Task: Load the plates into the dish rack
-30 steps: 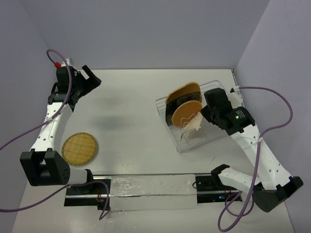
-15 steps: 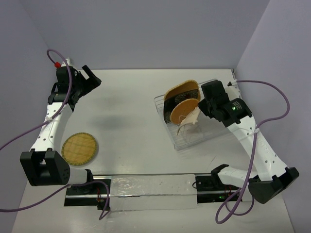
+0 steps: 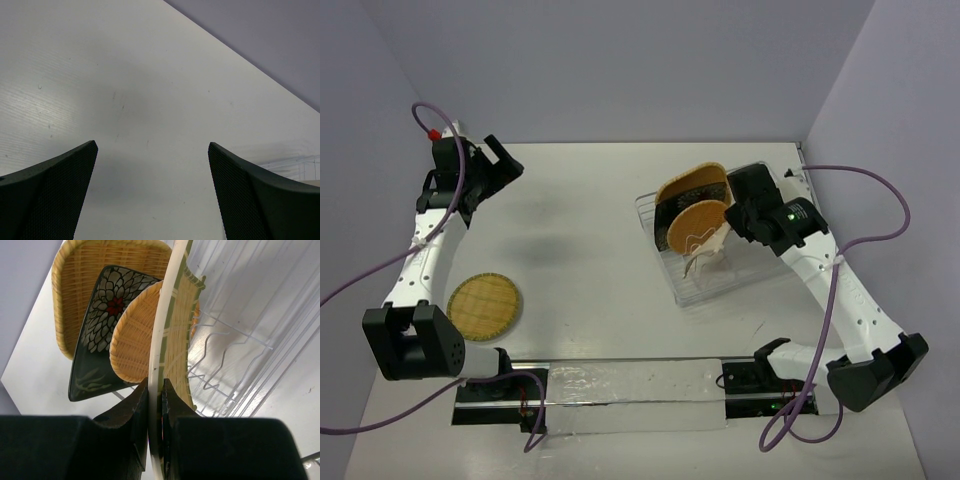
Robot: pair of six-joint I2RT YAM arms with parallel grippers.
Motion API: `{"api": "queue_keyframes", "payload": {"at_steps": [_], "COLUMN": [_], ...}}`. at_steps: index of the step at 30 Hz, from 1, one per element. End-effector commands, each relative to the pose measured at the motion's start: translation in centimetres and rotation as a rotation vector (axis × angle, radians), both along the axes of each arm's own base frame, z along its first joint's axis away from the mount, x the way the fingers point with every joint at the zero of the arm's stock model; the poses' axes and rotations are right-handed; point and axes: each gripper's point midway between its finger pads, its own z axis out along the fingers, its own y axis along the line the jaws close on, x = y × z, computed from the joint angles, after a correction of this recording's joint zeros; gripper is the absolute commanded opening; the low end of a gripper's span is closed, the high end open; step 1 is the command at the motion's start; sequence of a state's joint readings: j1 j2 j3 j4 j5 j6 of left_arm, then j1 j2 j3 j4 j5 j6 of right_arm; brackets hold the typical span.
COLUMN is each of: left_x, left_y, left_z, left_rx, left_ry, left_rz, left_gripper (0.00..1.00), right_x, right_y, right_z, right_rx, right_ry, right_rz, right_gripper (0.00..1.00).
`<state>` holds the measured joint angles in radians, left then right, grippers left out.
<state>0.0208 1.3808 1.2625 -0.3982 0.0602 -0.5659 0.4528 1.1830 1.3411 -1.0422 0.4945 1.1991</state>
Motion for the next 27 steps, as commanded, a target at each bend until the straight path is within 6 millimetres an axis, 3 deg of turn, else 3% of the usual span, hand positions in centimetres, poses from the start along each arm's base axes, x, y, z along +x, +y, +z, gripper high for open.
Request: {"api": "queue_keyframes", "payload": {"at_steps": [1,4,10,13,16,21,27], "left_x": [1.3,1.5,1.7,1.9,2.0,2.3,2.3], "left_y": [0.3,0.4,0.8,0.9,0.9,1.0,0.5], "left_z": [1.7,1.9,2.4,2.8,3.2,4.3,4.9], "left_rx": [0.003,0.002,0.014,0.016,0.014,0.013,0.004], "left_ry": [-0.065,-0.067,-0.073,-0.078,-0.083,-0.1,-0.125], "left_rz": [-0.002,0.001,0.016,0.024,0.027,0.026,0.002], "left_gripper": [0.99,0.99,0.99,0.99,0.99,0.99,0.99], "right_x": [2.5,3.6,5.1,5.1,5.1,4.7,3.6], "right_y": [0.8,1.0,2.8,3.2,3.8,6.5,6.7], "right_z": [0.1,0.5,-2.9,-2.9,-1.6,1.6,5.2], "right_rx": [0.006,-0.043,-0.069,-0.084,-0.102,-0.088,0.024], "right_ry": [-0.042,-0.042,0.053,0.031,-0.036,-0.142,-0.252], "right_rz": [-0.038,-0.028,-0.009,-0.032,-0.066,-0.004,0.025], "right_gripper": [0.0,0.0,0.0,0.0,0.0,0.0,0.0]}}
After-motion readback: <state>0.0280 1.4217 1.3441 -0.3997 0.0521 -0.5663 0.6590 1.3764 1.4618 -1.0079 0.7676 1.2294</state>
